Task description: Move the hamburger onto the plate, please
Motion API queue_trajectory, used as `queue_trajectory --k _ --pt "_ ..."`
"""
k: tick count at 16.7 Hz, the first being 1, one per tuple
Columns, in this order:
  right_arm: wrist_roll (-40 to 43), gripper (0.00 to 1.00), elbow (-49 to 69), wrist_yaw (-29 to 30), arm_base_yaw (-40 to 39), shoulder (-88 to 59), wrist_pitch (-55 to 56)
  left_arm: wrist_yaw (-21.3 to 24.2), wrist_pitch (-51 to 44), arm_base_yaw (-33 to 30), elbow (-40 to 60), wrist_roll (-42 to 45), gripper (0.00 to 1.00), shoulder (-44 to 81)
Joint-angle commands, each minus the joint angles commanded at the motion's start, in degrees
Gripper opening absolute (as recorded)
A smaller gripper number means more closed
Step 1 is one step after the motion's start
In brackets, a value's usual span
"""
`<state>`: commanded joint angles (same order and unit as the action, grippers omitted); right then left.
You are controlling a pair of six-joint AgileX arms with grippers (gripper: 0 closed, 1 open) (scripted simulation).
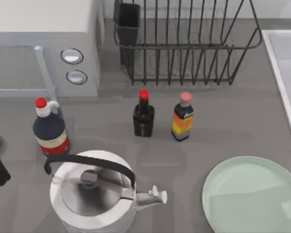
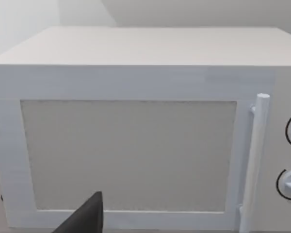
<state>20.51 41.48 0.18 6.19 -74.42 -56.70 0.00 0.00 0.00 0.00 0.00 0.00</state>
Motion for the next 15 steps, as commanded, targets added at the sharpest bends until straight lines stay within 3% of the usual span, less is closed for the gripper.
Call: queue_trajectory --k 4,10,15 --pt "-0.1 1.00 -2.3 0.0 0.1 -2.3 4.1 0.0 0.0 0.0 0.0 0.0 1.00 0.0" --pt "-0.2 1.00 -10.1 0.0 0.1 -10.4 20.9 0.0 0.0 0.0 0.0 0.0 1.00 0.0" --pt "-0.2 1.00 -11.6 0.0 0.1 -12.1 23.5 0.0 0.0 0.0 0.0 0.0 1.00 0.0"
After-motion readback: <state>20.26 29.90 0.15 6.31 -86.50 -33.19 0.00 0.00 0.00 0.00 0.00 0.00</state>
